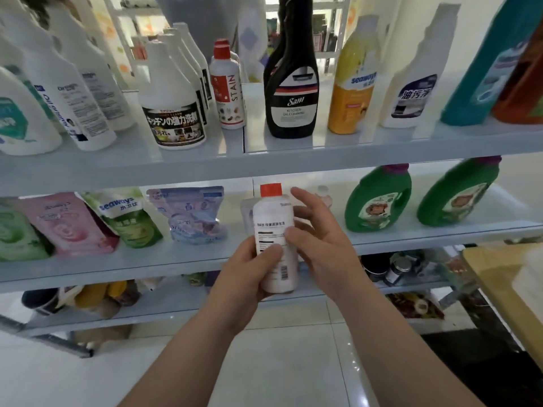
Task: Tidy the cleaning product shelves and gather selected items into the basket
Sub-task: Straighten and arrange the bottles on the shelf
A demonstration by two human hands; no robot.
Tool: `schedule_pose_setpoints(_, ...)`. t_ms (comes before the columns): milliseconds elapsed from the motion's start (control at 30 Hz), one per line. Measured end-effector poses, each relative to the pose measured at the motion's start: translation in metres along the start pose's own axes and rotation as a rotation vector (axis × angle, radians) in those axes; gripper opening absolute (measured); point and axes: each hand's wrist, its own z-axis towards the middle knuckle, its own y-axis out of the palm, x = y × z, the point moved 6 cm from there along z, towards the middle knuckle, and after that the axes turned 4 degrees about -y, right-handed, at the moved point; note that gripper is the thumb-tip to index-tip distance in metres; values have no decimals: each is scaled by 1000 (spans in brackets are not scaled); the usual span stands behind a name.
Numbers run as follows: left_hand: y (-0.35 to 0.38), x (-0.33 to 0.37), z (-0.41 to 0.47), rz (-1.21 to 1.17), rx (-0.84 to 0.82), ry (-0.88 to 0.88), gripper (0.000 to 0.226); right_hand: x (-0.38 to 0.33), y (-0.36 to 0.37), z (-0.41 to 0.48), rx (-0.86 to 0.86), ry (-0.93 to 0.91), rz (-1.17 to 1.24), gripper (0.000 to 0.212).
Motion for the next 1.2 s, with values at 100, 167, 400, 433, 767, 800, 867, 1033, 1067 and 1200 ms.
schedule_pose_setpoints(100,17,-10,1,-67,33,-67,50,0,-21,2,-10,10,15,37)
schedule_pose_setpoints(167,32,-17,2,-167,23,-146,48,0,-36,3,18,65,40,34)
schedule_pose_setpoints(400,83,-30,1,-422,-120,-390,54,5,-76,4,40,202,-8,28)
schedule_pose_setpoints(433,86,-31,0,-488,-135,-430,57,6,-79,4,37,208,-12,28)
schedule_pose_setpoints(767,57,-26,14,-149,108,-206,41,8,-59,10,-1,240,-107,29)
schedule_pose_setpoints(800,50,-22,16,-38,169,-112,37,8,-53,10,-14,240,-102,32)
schedule_pose_setpoints(867,41,-14,19,30,199,17,27,6,-42,11,-23,211,-128,43)
schedule_pose_setpoints(1033,11,4,21,146,159,106,32,10,-20,21,97,159,-9,44)
schedule_pose_setpoints(1067,6,6,21,149,111,78,49,12,-11,24,114,150,43,46)
schedule_pose_setpoints(1200,-25,23,15,299,8,65,78,20,37,33,70,62,18,37)
